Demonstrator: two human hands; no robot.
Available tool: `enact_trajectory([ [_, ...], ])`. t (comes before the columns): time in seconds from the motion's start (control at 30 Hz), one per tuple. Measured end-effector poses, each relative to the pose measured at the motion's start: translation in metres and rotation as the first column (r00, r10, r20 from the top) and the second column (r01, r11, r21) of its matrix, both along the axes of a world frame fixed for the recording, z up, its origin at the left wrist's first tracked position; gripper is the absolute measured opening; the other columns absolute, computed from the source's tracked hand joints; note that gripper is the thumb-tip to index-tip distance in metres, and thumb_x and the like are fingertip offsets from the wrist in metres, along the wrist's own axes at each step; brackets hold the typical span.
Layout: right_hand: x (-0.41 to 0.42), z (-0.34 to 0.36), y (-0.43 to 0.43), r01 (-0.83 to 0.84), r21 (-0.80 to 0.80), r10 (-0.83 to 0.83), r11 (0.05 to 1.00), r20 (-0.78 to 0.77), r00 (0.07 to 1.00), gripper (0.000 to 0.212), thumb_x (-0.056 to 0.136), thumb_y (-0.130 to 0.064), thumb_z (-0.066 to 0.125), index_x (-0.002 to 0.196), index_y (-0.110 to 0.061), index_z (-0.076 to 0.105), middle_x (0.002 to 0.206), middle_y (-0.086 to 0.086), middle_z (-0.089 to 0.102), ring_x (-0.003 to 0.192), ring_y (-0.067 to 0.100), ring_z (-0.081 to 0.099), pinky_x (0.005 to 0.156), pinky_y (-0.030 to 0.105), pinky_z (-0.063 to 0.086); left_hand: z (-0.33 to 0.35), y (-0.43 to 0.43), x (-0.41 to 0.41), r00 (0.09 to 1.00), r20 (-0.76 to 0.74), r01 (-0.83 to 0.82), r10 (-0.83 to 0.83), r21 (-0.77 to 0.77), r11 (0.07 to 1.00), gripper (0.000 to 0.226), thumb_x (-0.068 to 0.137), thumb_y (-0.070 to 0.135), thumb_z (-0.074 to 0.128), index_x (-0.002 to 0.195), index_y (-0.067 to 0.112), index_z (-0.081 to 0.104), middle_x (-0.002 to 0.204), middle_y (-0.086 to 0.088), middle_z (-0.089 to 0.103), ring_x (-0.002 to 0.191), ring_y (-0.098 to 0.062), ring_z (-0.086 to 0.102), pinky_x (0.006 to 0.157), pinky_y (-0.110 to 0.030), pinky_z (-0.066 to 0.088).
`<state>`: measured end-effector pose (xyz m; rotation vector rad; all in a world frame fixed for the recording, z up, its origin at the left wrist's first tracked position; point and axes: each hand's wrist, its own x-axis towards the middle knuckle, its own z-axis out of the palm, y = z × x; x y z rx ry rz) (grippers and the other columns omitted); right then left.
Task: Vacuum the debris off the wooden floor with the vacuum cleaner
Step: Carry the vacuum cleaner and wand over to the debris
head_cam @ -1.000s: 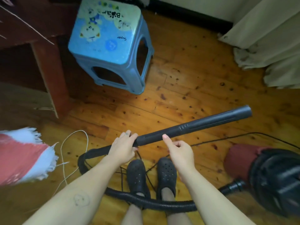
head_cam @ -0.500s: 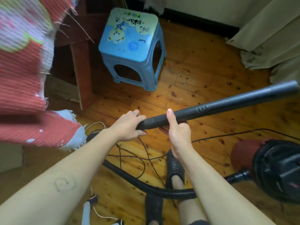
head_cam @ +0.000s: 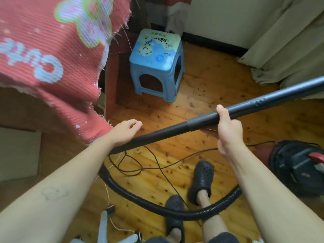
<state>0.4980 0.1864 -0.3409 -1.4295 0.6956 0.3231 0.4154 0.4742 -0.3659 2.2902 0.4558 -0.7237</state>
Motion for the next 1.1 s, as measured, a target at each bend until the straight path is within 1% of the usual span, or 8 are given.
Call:
enact_trajectory([
  [0.17, 0.001, 0.034, -0.043, 0.08, -0.063, -0.078, 0.995, 0.025, 0.997, 0.032, 0.087, -0.035, 0.067, 0.094, -0.008, 0.051, 0.087, 0.01, 0.063, 0.067, 0.016, 0.072, 0.049, 0.03, 0.057, 0.016, 0.017, -0.034, 0.997, -0.054, -0.056, 0.059, 0.05, 0.997, 0.03, 0.101, 0.042, 0.045, 0.12, 0.025, 0.062, 0.116, -0.007, 0.069, 0.104, -0.026, 0.065, 0.08, -0.032, 0.047],
  [0.27, 0.002, 0.048, -0.078, 0.129, -0.081, -0.125, 0.988, 0.051, 0.991, 0.034, 0.082, -0.041, 0.069, 0.093, -0.011, 0.055, 0.077, -0.001, 0.059, 0.05, 0.004, 0.065, 0.041, 0.019, 0.049, 0.026, 0.01, -0.045, 0.993, -0.119, 0.001, 0.004, 0.042, 0.999, 0.033, 0.099, 0.046, 0.047, 0.121, 0.026, 0.063, 0.114, 0.003, 0.065, 0.102, -0.017, 0.059, 0.083, -0.029, 0.04],
  [0.47, -0.009, 0.067, -0.147, 0.208, -0.112, -0.208, 0.972, 0.014, 0.978, 0.077, 0.052, -0.057, 0.071, 0.111, -0.009, 0.054, 0.104, 0.01, 0.06, 0.103, 0.028, 0.063, 0.089, 0.049, 0.054, 0.037, -0.044, -0.054, 0.976, -0.2, 0.091, -0.088, 0.006, 0.996, 0.05, 0.092, 0.067, 0.041, 0.12, 0.029, 0.061, 0.109, 0.007, 0.062, 0.098, -0.011, 0.059, 0.08, -0.028, 0.043],
  [0.57, -0.025, 0.077, -0.175, 0.237, -0.141, -0.24, 0.961, -0.01, 0.971, 0.068, 0.057, -0.057, 0.07, 0.106, -0.011, 0.055, 0.11, 0.011, 0.059, 0.098, 0.026, 0.063, 0.087, 0.043, 0.054, 0.046, -0.08, -0.046, 0.974, -0.194, 0.127, -0.115, 0.052, 0.99, 0.044, 0.093, 0.061, 0.046, 0.102, 0.022, 0.064, 0.093, 0.007, 0.064, 0.082, -0.006, 0.059, 0.064, -0.024, 0.043],
  [0.73, -0.053, 0.097, -0.208, 0.292, -0.099, -0.299, 0.951, -0.067, 0.952, 0.044, 0.069, -0.053, 0.067, 0.091, -0.018, 0.052, 0.102, 0.006, 0.061, 0.104, 0.028, 0.061, 0.097, 0.051, 0.05, 0.076, -0.139, -0.035, 0.948, -0.287, 0.167, -0.138, 0.079, 0.983, 0.043, 0.099, 0.044, 0.047, 0.086, 0.01, 0.068, 0.082, -0.008, 0.06, 0.073, -0.022, 0.057, 0.064, -0.029, 0.041],
  [0.87, -0.071, 0.113, -0.208, 0.287, -0.006, -0.287, 0.958, -0.071, 0.955, 0.031, 0.088, -0.041, 0.063, 0.093, -0.012, 0.053, 0.095, 0.009, 0.061, 0.091, 0.025, 0.065, 0.06, 0.035, 0.06, 0.118, -0.191, -0.026, 0.93, -0.332, 0.194, -0.159, 0.076, 0.978, 0.058, 0.103, 0.049, 0.035, 0.114, -0.001, 0.062, 0.109, -0.015, 0.062, 0.095, -0.027, 0.058, 0.08, -0.033, 0.042],
  [1.0, -0.086, 0.126, -0.192, 0.199, 0.036, -0.194, 0.979, -0.109, 0.975, 0.048, 0.091, -0.042, 0.062, 0.114, -0.002, 0.051, 0.104, 0.012, 0.064, 0.101, 0.03, 0.064, 0.088, 0.05, 0.056, 0.16, -0.242, -0.013, 0.934, -0.313, 0.185, -0.171, 0.018, 0.983, 0.063, 0.102, 0.053, 0.03, 0.121, 0.0, 0.058, 0.125, -0.015, 0.058, 0.114, -0.031, 0.055, 0.098, -0.04, 0.042],
  [1.1, -0.097, 0.136, -0.181, 0.125, 0.051, -0.117, 0.991, -0.143, 0.983, 0.056, 0.091, -0.044, 0.062, 0.122, 0.002, 0.051, 0.114, 0.017, 0.065, 0.107, 0.033, 0.062, 0.096, 0.053, 0.05, 0.186, -0.272, -0.003, 0.958, -0.285, -0.013, -0.033, -0.159, 0.987, 0.057, 0.101, 0.053, 0.037, 0.111, 0.004, 0.065, 0.111, -0.005, 0.069, 0.105, -0.023, 0.063, 0.103, -0.046, 0.043],
])
